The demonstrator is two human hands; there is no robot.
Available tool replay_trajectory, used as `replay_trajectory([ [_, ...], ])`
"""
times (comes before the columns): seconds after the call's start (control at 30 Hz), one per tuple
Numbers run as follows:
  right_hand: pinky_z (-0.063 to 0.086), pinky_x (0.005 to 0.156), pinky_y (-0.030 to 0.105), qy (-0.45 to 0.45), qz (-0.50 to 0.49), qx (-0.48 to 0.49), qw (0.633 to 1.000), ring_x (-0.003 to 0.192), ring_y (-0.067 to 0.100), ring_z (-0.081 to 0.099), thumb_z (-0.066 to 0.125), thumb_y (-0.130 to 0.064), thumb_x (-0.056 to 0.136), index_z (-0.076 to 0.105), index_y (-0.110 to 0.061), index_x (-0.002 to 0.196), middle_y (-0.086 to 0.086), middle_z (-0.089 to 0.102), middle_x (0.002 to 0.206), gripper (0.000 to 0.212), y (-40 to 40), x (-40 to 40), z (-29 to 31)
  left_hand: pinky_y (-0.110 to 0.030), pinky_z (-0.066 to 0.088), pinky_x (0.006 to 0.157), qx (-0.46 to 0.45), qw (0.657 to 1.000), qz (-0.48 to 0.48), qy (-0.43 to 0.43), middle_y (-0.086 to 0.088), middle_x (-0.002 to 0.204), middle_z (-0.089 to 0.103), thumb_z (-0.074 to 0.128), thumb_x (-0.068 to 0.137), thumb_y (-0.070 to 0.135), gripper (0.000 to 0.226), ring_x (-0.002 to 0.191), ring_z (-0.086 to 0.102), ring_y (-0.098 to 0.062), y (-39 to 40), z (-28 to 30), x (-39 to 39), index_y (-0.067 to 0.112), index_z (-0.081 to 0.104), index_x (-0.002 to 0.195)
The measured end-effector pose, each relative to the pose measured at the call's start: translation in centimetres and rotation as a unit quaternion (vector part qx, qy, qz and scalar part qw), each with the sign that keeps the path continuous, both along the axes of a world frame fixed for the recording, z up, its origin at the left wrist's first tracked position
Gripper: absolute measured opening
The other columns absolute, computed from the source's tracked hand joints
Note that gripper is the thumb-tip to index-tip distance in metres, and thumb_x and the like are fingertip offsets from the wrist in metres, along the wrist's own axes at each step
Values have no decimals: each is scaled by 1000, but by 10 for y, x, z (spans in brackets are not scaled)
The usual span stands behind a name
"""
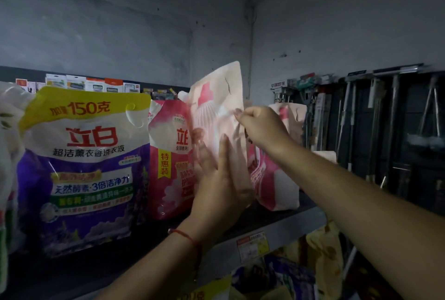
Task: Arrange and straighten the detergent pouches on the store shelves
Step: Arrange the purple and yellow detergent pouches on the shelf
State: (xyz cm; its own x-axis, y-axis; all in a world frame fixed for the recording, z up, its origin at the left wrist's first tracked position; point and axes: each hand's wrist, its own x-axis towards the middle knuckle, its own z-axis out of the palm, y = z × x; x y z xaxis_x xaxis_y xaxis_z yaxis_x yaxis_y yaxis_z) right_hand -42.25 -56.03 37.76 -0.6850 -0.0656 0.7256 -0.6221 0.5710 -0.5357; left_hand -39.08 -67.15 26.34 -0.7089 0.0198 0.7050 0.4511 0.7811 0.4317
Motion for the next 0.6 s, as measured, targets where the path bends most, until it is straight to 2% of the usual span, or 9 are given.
replay_trajectory([
  [0.1, 46, 60, 41, 5, 0, -20, 1000, 54, 24, 52, 53, -39, 97, 51, -7, 62, -1, 46, 48, 48, 2, -4, -40, -54, 36, 108, -125, 990, 65, -15, -21, 155, -34, 73, 81, 38, 130, 146, -14, -51, -5, -15, 6, 36, -42, 141],
  [0.17, 42, 57, 38, 13, 3, -64, 998, 51, 19, 48, 52, -37, 99, 46, -12, 60, -2, 44, 47, 47, 5, -4, -58, -54, 34, 111, -158, 985, 66, -16, -19, 157, -31, 73, 81, 44, 133, 146, -19, -49, -11, -22, 6, 41, -48, 134],
  [0.27, 48, 63, 37, 29, 4, -95, 995, 58, 19, 57, 51, -37, 100, 54, -7, 66, 4, 55, 56, 45, 9, -1, -69, -54, 32, 112, -174, 983, 58, -8, -17, 159, -28, 72, 82, 48, 129, 146, -18, -49, -13, -24, 9, 41, -45, 135],
  [0.4, 54, 73, 44, 31, 2, -93, 995, 71, 24, 66, 51, -38, 99, 61, -9, 70, 5, 65, 67, 43, 11, 3, -70, -55, 38, 108, -175, 982, 64, 9, -18, 160, -20, 72, 81, 49, 127, 147, -11, -48, -11, -25, 12, 38, -40, 140],
  [0.5, 54, 73, 42, 30, -5, -77, 997, 71, 23, 65, 51, -34, 100, 63, -8, 73, 2, 64, 66, 39, 11, 8, -66, -55, 42, 107, -193, 978, 83, 15, -21, 161, -12, 71, 80, 52, 124, 146, -4, -49, -12, -23, 14, 34, -33, 145],
  [0.6, 54, 69, 42, 15, -12, -36, 999, 67, 27, 64, 52, -34, 99, 60, -6, 73, 8, 64, 65, 40, 15, 13, -57, -54, 39, 110, -219, 972, 89, 3, -20, 160, -10, 68, 82, 55, 124, 146, -1, -49, -14, -19, 13, 32, -37, 142],
])
